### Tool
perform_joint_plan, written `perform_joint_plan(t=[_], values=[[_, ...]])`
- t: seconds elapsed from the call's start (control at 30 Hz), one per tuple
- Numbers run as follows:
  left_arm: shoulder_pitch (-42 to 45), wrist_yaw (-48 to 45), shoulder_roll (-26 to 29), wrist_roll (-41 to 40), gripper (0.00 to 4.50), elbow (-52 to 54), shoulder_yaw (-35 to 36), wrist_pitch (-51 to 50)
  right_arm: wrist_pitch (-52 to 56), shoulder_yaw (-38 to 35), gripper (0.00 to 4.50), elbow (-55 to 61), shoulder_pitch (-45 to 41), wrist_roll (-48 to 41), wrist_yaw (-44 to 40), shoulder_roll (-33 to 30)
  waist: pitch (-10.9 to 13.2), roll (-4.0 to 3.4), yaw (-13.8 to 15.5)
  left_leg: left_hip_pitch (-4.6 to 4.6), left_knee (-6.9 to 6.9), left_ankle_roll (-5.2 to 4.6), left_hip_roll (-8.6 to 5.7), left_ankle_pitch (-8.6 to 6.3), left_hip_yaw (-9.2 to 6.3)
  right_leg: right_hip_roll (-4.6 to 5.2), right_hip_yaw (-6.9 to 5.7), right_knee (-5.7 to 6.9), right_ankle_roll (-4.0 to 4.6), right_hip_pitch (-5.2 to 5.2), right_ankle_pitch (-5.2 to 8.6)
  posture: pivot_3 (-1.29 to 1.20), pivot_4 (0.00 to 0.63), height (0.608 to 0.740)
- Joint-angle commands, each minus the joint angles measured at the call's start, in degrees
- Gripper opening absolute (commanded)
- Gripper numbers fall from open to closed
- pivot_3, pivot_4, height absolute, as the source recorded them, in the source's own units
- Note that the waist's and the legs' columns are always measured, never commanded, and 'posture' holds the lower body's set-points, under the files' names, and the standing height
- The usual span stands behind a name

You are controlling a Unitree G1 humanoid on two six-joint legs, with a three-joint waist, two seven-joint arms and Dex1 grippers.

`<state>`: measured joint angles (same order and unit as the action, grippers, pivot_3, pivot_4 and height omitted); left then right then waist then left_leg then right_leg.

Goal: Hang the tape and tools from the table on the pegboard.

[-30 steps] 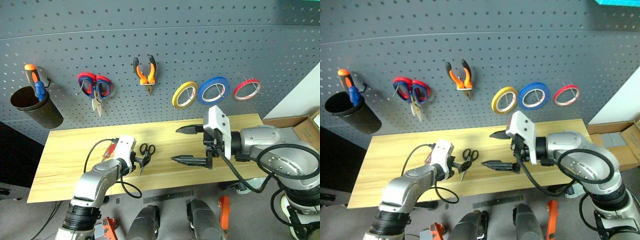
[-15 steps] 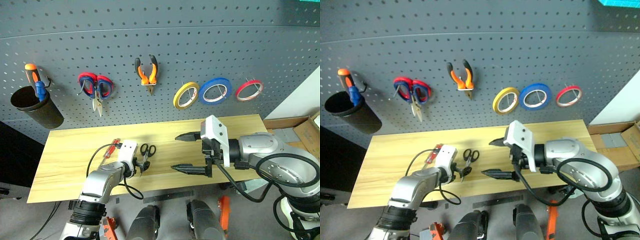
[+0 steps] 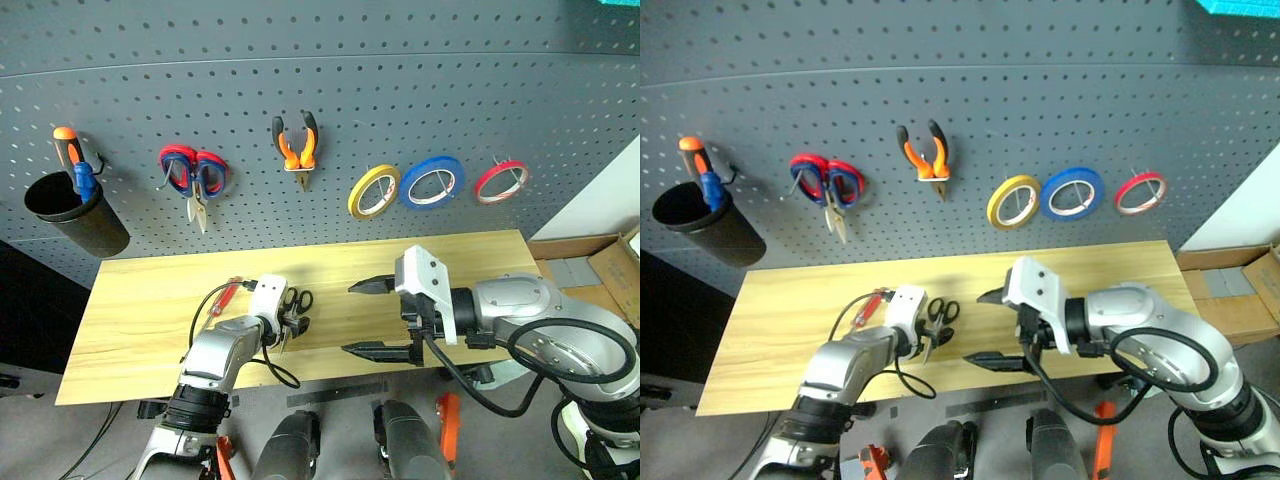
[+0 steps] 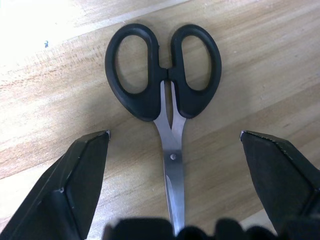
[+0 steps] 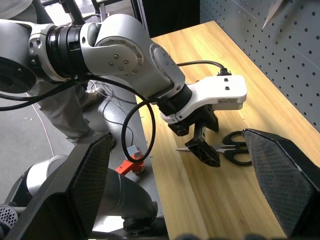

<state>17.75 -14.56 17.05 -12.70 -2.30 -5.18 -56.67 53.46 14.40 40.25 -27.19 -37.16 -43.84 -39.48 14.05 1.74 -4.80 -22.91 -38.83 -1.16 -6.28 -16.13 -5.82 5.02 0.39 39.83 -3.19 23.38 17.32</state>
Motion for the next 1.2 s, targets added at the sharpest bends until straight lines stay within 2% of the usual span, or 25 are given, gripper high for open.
perform_joint_plan(t=[0.03, 0.1, 0.43, 0.8, 1.1, 1.2], values=[[-0.9, 0.1, -0.4, 0.4, 4.12, -1.6, 1.0, -0.6, -1.5, -0.3, 4.5, 2.3, 0.1, 0.2, -0.5, -0.5, 0.0, 0.0, 0.0, 0.01, 0.0, 0.0, 0.0, 0.0, 0.01, 0.0, 0.0, 0.0, 0.0, 0.0, 0.0, -0.22, 0.268, 0.74], [-1.1, 0.4, -0.5, 0.2, 3.59, -1.7, 2.1, -0.3, -1.8, -0.1, 4.5, 2.2, -0.1, 0.6, -0.7, -0.8, 0.0, 0.0, 0.0, 0.01, 0.0, 0.0, 0.0, 0.0, 0.0, 0.0, 0.0, 0.0, 0.0, 0.0, 0.0, -0.22, 0.267, 0.74], [-3.3, -1.8, 0.8, 0.3, 0.02, -1.9, 3.4, 1.8, -1.9, 0.3, 4.5, 1.7, -0.3, 1.7, -0.5, -1.2, 0.0, -0.01, -0.1, 0.01, 0.03, 0.0, 0.01, -0.01, -0.06, 0.0, -0.07, -0.19, -0.01, -0.09, -0.01, -0.22, 0.268, 0.74], [-7.7, -3.6, 2.0, 0.6, 0.02, 3.7, 5.0, 12.2, -1.9, -0.3, 4.5, 1.4, -0.3, 2.6, -0.4, -1.4, 0.0, -0.02, -0.2, 0.0, 0.11, 0.0, 0.01, -0.04, -0.13, 0.0, -0.12, -0.41, -0.01, -0.13, -0.01, -0.23, 0.262, 0.74], [-15.6, -5.9, 3.0, -2.3, 0.02, 17.4, 12.9, 25.0, -2.9, -2.6, 4.5, -0.8, -2.3, 2.4, -0.4, -0.7, 0.1, -0.03, 0.0, -0.09, 0.16, -0.07, 0.02, -0.13, -0.21, 0.02, -0.25, -0.83, -0.02, -0.2, -0.07, -0.21, 0.252, 0.74], [-17.1, -5.4, 3.0, -3.1, 0.02, 19.9, 14.7, 25.4, -3.6, -2.9, 4.5, -1.9, -2.9, 2.7, -0.6, -0.5, 0.1, -0.03, 0.0, -0.09, 0.17, -0.1, 0.02, -0.17, -0.21, 0.02, -0.28, -0.85, -0.02, -0.2, -0.07, -0.2, 0.246, 0.74]])
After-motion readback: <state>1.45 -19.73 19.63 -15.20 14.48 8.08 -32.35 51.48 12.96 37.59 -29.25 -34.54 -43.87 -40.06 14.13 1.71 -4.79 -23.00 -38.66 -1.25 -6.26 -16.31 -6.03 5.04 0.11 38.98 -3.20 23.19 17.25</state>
